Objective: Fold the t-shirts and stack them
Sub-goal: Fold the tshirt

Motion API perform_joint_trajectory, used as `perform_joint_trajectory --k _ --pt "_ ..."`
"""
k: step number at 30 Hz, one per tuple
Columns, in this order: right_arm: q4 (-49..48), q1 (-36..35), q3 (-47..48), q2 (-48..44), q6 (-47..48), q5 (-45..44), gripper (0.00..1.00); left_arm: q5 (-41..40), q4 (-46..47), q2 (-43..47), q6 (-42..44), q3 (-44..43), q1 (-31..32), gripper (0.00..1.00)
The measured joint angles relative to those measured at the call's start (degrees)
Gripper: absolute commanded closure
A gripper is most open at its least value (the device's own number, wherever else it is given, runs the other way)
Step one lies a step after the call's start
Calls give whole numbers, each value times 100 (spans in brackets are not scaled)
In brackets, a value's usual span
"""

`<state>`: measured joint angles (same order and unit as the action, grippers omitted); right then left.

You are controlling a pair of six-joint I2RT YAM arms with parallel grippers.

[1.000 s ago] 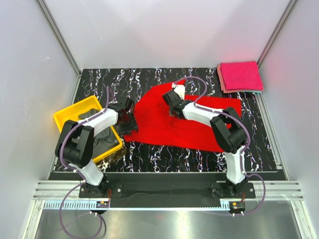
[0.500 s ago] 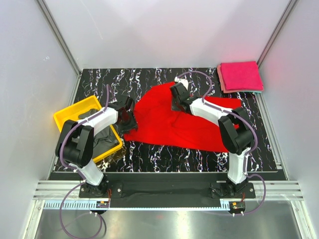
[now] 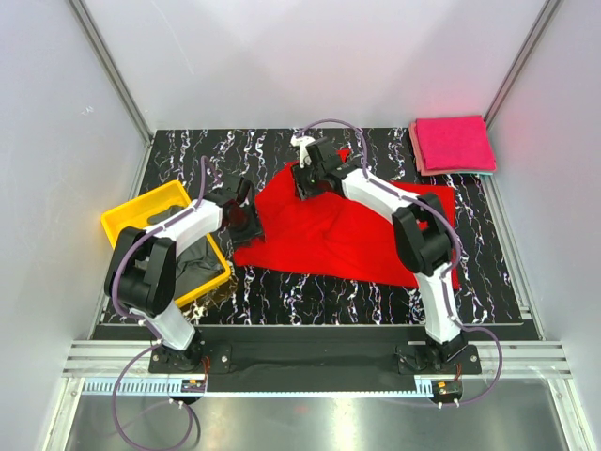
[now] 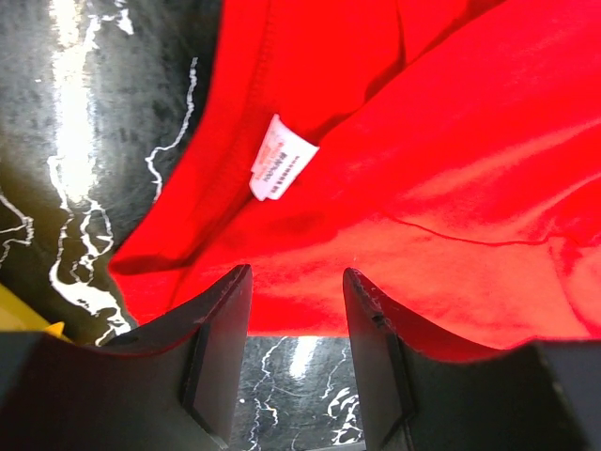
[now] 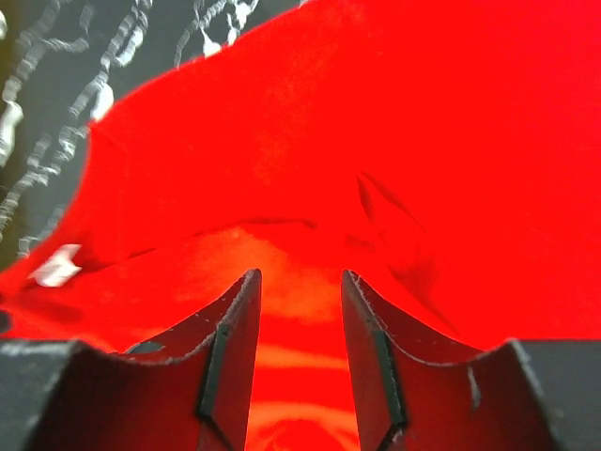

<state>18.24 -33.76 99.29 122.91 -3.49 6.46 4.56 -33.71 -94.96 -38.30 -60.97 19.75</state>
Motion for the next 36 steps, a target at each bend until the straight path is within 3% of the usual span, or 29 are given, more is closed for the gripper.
perform_joint_trajectory --k 9,36 --pt "442 26 839 984 614 48 54 98 90 90 -35 61 4 51" --pt "822 90 1882 1720 1279 -164 59 -186 48 -155 -31 136 4 51"
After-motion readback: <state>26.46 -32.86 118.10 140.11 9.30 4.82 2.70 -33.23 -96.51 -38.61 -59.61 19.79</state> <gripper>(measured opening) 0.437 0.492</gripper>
